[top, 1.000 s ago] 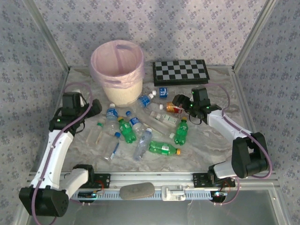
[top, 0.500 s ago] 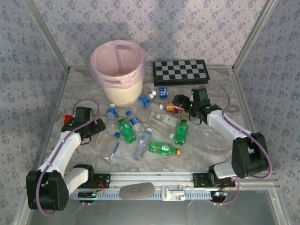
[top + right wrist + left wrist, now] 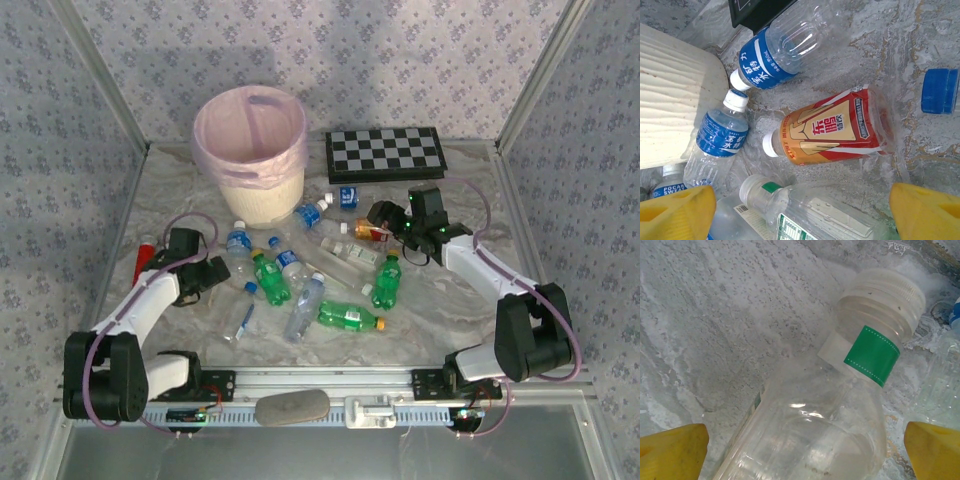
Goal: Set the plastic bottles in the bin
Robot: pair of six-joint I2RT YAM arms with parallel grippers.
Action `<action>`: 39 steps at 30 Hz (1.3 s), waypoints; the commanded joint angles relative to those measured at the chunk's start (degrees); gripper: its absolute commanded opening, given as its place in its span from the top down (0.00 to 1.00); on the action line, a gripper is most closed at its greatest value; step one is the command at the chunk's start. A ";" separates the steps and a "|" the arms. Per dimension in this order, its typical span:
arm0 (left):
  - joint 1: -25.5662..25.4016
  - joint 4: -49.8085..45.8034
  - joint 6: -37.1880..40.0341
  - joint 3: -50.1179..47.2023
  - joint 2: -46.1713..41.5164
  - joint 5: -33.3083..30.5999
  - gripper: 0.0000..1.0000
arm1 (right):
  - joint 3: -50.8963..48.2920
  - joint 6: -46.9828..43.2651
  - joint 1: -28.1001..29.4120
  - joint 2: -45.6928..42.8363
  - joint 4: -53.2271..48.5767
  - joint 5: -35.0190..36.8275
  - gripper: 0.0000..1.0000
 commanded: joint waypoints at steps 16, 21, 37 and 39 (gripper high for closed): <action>-3.54 2.32 -0.33 -0.16 5.14 -1.94 0.24 | -0.34 1.15 0.42 -1.71 -0.48 1.91 0.09; -3.53 2.18 -0.38 -0.29 4.21 -2.43 0.39 | -0.39 1.18 0.43 -1.77 -0.49 1.91 0.09; -3.54 -5.48 2.50 5.92 -10.32 -4.82 0.49 | -1.19 1.41 1.51 -3.12 -1.57 1.47 0.08; -3.58 -6.68 3.42 7.93 -13.31 -5.01 0.50 | -1.77 1.11 1.59 -3.75 -1.93 1.73 0.08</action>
